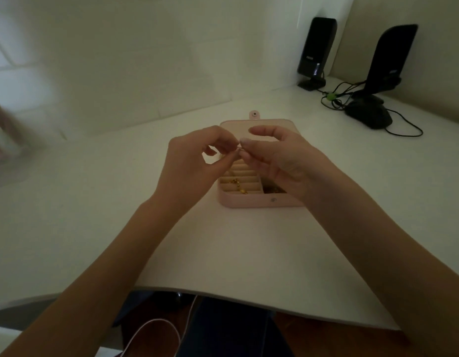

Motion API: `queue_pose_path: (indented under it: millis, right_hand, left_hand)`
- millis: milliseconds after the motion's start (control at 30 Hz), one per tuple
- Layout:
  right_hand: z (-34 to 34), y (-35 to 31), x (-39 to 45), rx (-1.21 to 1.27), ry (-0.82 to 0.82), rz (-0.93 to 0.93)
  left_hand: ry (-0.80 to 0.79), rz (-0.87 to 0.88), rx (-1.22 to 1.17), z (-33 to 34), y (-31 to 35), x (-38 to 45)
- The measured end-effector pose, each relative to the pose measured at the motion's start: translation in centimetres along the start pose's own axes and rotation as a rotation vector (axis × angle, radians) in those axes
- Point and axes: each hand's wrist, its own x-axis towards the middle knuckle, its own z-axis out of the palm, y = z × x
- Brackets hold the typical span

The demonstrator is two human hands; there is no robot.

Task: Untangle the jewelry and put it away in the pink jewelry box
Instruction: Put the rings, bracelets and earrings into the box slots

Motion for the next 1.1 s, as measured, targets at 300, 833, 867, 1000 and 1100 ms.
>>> queue_pose_path:
  millis: [300,833,867,1000,1100]
  right_hand:
    - [-1.6,-0.8,-0.7,0.133,-0.060,0.154]
    - [-0.6,-0.9,-1.0,-0.485,-0.125,-0.067]
    - [-0.5,-0.9,-1.1,-0.600,-0.129,-0.142]
    - [-0.1,-1.1,-1.3,-0.757,-0.075,-0.370]
    - [-0.3,-1.6,-1.5,-0.676,-0.044,-0.418]
  left_hand:
    - [-0.119,0.183,0.133,0.1,0.6,0.1]
    - [-0.115,-0.016,-0.040,-1.2,0.7,0.9]
    - [-0.079,-0.041,-0.055,-1.1,0.8,1.1]
    - [-0.047,-0.021,-0.047,-0.9,1.8,2.5]
    - [-0.029,0.003,-0.041,-0.8,2.3,3.2]
